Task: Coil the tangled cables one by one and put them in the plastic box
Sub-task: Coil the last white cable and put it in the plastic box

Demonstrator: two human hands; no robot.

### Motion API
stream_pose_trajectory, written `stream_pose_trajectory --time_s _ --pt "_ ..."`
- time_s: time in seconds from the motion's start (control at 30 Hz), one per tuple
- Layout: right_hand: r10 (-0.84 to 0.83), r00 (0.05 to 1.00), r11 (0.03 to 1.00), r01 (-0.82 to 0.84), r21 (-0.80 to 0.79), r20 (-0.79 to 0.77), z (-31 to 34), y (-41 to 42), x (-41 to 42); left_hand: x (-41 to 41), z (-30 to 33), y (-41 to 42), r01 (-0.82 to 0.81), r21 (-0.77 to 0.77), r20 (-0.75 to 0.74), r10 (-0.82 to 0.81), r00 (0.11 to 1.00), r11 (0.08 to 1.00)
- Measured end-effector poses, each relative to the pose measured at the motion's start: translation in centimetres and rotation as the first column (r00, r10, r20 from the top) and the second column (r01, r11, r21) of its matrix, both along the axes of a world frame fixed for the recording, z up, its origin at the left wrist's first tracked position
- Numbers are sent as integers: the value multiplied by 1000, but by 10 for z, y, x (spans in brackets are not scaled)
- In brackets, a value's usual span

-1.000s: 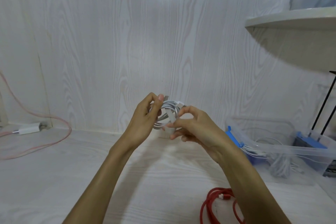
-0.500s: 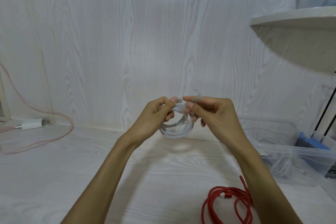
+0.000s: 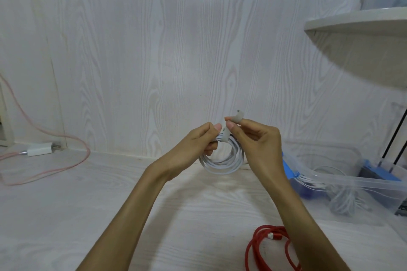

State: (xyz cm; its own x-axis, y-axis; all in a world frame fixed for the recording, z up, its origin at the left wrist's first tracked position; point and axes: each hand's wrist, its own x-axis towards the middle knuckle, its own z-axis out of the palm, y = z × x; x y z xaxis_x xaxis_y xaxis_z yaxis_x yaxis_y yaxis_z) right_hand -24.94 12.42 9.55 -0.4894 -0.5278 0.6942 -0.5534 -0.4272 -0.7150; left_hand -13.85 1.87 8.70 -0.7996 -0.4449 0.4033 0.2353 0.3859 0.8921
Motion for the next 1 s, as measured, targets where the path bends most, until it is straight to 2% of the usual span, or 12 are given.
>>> stream_pose_trajectory --time_s 0.07,0.2,0.33,0.43,0.6,0.7,0.8,0.87,0.93,1.0 --pt "7 994 1000 -7 2 106 1 -2 -2 2 2 2 24 -16 39 -23 999 1000" --pt "117 939 989 -140 47 323 4 1 -6 7 3 4 -4 -208 58 17 998 978" --pt "132 886 948 -244 204 445 8 4 -18 8 7 10 -10 -300 -16 6 1000 954" --pt "106 854 932 -264 249 508 9 6 -25 9 8 13 -4 -355 -8 2 1000 935" --pt "93 942 878 -230 419 323 11 11 -26 9 8 11 2 -365 11 2 1000 931" --pt "85 976 871 -170 461 199 14 13 -26 9 8 7 3 -341 19 4 1000 940" --pt "34 999 873 -24 487 -11 17 14 -22 6 3 6 13 -296 61 5 998 955" --pt "-16 990 838 88 538 -138 17 14 -20 3 -2 6 36 -228 119 -8 993 973" --pt "-14 987 805 106 584 -160 15 14 -19 1 -7 5 36 -200 192 3 981 979" --pt "-4 989 785 93 613 -146 12 14 -19 0 -9 3 25 -259 261 45 964 965"
